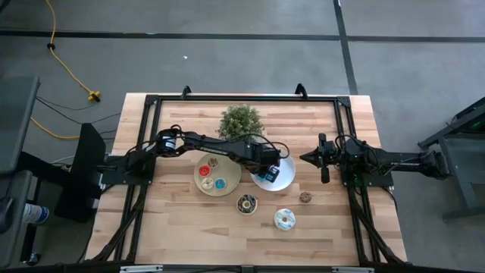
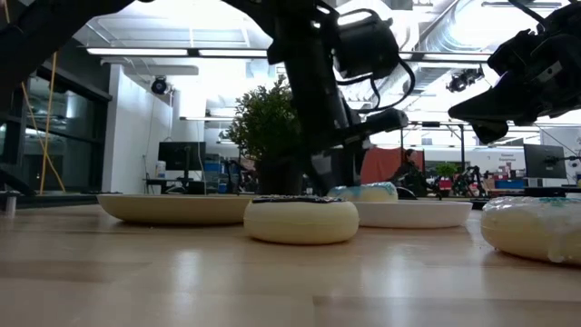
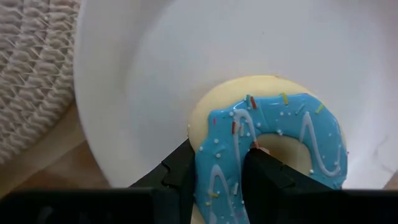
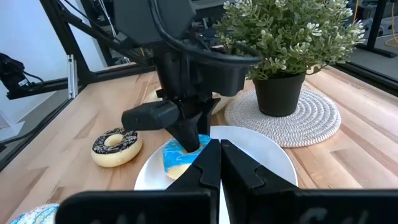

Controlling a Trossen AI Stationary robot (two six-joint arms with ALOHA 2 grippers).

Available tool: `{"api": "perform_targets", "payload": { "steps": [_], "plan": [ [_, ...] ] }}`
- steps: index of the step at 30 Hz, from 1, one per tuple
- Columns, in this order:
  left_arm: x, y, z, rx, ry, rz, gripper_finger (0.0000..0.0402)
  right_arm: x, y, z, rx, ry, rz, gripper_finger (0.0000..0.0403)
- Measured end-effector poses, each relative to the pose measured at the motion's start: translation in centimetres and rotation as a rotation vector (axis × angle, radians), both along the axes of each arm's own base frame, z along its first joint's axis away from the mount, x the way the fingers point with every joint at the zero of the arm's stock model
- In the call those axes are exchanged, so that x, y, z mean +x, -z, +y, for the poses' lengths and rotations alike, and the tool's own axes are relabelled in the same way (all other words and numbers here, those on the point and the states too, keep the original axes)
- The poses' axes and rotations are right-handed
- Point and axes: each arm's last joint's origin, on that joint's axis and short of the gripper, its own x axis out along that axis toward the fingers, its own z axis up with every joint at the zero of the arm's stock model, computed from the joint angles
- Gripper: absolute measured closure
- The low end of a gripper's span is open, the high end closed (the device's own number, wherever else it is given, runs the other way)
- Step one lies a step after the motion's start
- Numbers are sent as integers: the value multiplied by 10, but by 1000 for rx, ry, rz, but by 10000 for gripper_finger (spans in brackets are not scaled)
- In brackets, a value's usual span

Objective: Pick & Place donuts
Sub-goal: Put the large blue donut on the white plate

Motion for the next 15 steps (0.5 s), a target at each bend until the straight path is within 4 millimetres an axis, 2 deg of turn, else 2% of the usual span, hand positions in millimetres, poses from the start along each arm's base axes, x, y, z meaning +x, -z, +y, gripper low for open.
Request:
{"api": "perform_targets", "payload": {
  "steps": [9,12,15],
  "plan": [
    [0,0,-3,45,117,11,297,0,0,0,0,0,0,402],
    [-1,0,-6,67,160,22,273,0,0,0,0,0,0,402],
    [-1,0,-6,78,177,21,231,0,0,0,0,0,0,402]
  ]
}}
